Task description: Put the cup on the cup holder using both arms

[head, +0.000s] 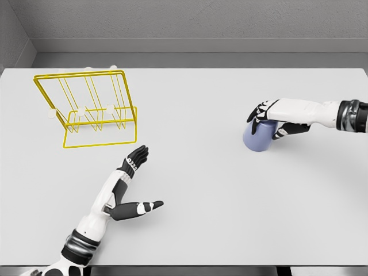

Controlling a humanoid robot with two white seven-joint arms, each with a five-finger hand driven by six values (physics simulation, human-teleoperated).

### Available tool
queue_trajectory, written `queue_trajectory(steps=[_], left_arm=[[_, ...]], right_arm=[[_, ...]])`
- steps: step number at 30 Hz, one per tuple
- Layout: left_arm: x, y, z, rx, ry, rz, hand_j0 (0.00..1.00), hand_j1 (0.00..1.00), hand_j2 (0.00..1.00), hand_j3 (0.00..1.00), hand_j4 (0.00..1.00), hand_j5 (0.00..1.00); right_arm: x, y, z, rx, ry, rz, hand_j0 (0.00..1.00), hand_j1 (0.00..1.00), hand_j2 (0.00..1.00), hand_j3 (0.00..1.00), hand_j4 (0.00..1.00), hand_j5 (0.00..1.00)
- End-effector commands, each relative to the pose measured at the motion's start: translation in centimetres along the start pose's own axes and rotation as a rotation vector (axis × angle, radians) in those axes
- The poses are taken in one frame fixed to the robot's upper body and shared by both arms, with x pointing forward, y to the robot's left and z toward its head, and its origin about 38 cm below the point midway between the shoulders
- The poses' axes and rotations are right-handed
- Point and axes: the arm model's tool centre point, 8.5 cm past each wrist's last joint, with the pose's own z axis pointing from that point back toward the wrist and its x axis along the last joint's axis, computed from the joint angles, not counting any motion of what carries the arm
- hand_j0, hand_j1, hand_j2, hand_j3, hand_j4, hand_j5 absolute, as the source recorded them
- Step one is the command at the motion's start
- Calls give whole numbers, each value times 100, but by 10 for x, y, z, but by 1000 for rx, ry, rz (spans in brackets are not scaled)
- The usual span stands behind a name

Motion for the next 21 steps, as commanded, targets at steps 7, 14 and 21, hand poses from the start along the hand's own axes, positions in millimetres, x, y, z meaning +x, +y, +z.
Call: queue_trajectory(steps=[7,14,21], left_arm=[[0,6,2,-6,6,-19,100,100,100,100,100,100],[1,11,3,-2,7,-31,100,100,100,100,100,100],[2,15,2,3,3,-43,100,100,100,100,100,100]], right_arm=[[10,-12,-2,-7,-26,41,55,55,55,55,55,55],[16,-15,-4,-9,-43,57,55,55,55,55,55,55],[24,-24,-3,-29,-60,82,55,55,55,55,55,55]])
